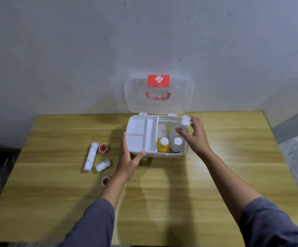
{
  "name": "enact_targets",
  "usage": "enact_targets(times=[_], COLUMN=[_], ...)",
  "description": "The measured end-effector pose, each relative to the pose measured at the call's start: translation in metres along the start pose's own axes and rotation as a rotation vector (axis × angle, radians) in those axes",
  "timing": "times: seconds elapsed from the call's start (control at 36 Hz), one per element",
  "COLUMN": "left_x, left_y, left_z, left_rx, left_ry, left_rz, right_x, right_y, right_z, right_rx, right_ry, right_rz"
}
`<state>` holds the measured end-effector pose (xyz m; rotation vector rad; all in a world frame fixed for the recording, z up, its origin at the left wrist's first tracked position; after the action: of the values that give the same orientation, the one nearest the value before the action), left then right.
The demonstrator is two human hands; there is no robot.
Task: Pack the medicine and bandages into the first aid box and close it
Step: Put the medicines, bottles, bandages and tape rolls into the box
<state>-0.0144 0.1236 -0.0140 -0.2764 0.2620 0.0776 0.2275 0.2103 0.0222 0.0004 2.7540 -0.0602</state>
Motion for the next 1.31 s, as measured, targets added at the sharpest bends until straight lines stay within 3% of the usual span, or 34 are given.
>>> enact_targets(times=[0.31,0.81,0.94,1.06,1.17,1.31], left_x=[-0.001,-0.010,-0.060,-0.109,-0.126,-0.121], left_y=[-0.001,-0.002,-0.007,-0.017,-0.018,-0.006], left_z=[0.001,0.000,-0.009,-0.045,-0.083,-0.091], left_rx=[0.029,0.060,0.098,0.022,-0.127,-0.115], left_ry=[0.021,0.169,0.200,0.426,0.638,0.710], left_rz=[0.029,-0.055,0.138,0.242,0.155,0.105], right_x=[0.010,0.014,0.016,0.017,0.019,0.017], right_y=[-0.013,-0.036,-0.037,-0.038,-0.039,-0.040], right_z=[0.005,0.015,0.017,0.018,0.018,0.018], right_rx=[0.044,0.225,0.227,0.228,0.230,0.233], right_ry=[0.002,0.118,0.135,0.136,0.160,0.157], right_rz=[-0.023,0.147,0.192,0.221,0.251,0.274])
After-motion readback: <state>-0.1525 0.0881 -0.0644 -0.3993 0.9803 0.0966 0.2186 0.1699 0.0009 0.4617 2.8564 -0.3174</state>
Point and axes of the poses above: each hand's wrist, its own y-axis towards the middle knuckle, its own x-axis out of the palm, z = x × y, the point moved 9 cm from there along y, towards the middle knuckle, and after that the axes turned 1 degree about -z, right-handed, at the moved point
